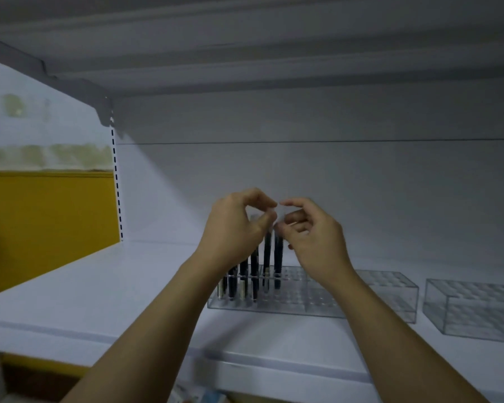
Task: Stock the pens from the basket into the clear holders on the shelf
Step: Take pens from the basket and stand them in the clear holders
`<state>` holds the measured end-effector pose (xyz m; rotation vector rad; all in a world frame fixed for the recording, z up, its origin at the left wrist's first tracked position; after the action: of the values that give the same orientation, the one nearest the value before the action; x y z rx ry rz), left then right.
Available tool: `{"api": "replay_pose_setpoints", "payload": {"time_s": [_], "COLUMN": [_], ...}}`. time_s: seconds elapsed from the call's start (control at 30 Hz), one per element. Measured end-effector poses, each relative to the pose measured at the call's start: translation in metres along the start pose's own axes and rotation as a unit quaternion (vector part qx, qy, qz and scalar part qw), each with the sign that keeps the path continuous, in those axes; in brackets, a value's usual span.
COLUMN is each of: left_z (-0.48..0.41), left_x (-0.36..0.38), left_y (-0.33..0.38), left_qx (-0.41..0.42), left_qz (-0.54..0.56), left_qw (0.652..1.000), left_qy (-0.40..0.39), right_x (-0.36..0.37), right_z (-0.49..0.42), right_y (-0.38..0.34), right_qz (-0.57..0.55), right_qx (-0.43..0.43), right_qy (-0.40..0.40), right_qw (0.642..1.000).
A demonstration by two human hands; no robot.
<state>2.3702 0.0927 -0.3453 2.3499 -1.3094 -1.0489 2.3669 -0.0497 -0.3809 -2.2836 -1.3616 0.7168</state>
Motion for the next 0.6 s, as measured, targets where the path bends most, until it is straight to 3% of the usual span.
{"api": "replay_pose_setpoints", "payload": {"time_s": [0.1, 0.3, 0.6], "left_z": [-0.002, -0.007, -0.008], "left_x": [-0.004, 0.001, 0.010], "left_y": [-0.003, 0.001, 0.011], "left_qx": [0.002, 0.006, 0.048], "left_qz": [-0.035, -0.047, -0.125], "left_qw": [0.999, 0.999, 0.990], "left_qy": [0.026, -0.023, -0.035], "right_x": [0.007, 0.013, 0.011], "right_z": [0.009, 0.025, 0.032], "right_y": [0.004, 0.010, 0.012], "right_qz": [0.060, 0.106, 0.093], "right_qx": [-0.009, 0.006, 0.022], "right_qy": [-0.041, -0.114, -0.114], "right_qw": [0.997, 0.988, 0.989]}}
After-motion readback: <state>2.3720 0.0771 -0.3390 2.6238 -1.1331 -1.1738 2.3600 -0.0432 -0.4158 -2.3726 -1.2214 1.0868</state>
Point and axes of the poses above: each hand's wrist, its own z-axis away from the middle knuckle, its own x-axis out of the palm, y = z × x, the point moved 10 cm from there along -z, towards the middle knuckle, and after that the axes turned 7 degrees about -x, right-handed, at the moved point
